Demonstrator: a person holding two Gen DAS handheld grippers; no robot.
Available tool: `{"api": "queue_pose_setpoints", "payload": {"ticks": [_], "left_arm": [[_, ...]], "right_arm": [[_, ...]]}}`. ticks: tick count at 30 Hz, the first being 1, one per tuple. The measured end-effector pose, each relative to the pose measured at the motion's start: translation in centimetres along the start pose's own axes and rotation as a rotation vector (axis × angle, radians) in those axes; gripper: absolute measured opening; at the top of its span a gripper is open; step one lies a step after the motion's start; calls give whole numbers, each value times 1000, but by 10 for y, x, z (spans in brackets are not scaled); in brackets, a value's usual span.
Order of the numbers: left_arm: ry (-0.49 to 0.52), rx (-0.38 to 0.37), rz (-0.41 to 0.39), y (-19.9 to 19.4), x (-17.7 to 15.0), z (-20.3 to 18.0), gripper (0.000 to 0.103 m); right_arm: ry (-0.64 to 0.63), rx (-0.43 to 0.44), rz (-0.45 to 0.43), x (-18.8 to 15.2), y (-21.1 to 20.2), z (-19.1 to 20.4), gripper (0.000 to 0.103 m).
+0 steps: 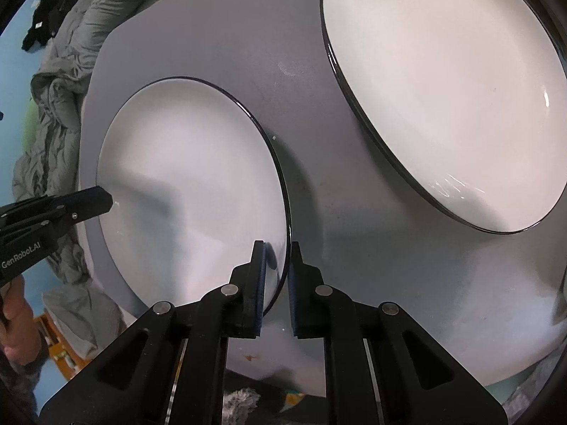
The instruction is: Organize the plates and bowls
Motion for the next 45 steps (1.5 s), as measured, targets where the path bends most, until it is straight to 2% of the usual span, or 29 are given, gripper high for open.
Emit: {"api": "queue_pose_setpoints", "payload": {"ticks": [1,3,4,5,6,7,8,9,16,18,19,21,24,31,37,41,45], "left_arm": [[9,-12,-6,-3,0,-2,20],[15,-30,-33,-9,0,2,33],[14,-43,-42,-10,-1,2,41],[8,-41,-49,-12,-2,3,64],[2,-35,-60,-15,-2,3,70],[-3,-31,-73,-15,-1,5,72],[-6,-35,-71,-12,2,7,72],[-13,-43,-58,-8,3,11,72],[-47,-91,-25,8,5,24,70],[-45,-99,-14,11,6,24,51],[-44,-104,-5,13,7,24,48],[-49,-108,4,17,6,26,30],[-59,-115,29,26,6,24,20],[-50,-97,27,32,3,19,19],[-49,-95,23,34,3,15,19],[-58,-82,4,33,2,14,19],[-18,-64,-3,31,-5,7,19]], "right_arm": [[0,2,0,0,0,0,11],[3,3,-2,-1,0,-4,11],[4,4,-5,-2,-1,-5,11],[5,6,-7,-1,-2,-5,13],[5,11,-7,-1,-3,-6,18],[6,15,-8,-2,-3,-7,22],[11,24,-13,-1,-3,-6,28],[14,30,-17,-1,-4,-6,29],[14,29,-38,2,-5,-4,29],[9,28,-37,3,-4,-3,29],[7,27,-38,3,-4,-2,29],[6,27,-36,2,-3,-2,29],[5,32,-31,3,-1,-1,29],[16,51,-21,6,1,-2,29],[21,34,-19,7,2,-2,19],[23,42,-16,7,1,-3,18],[35,55,-15,7,1,-5,17]]}}
Point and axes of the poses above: each gripper's, at about its wrist camera, not at the fingertips, and y roughly the way its jaws point, z to its left, x to its top, the point moved 5 cm from there along y, roughly the way its jaws point, and after that the axes turned 11 degrees about y, right-handed, at the moved point
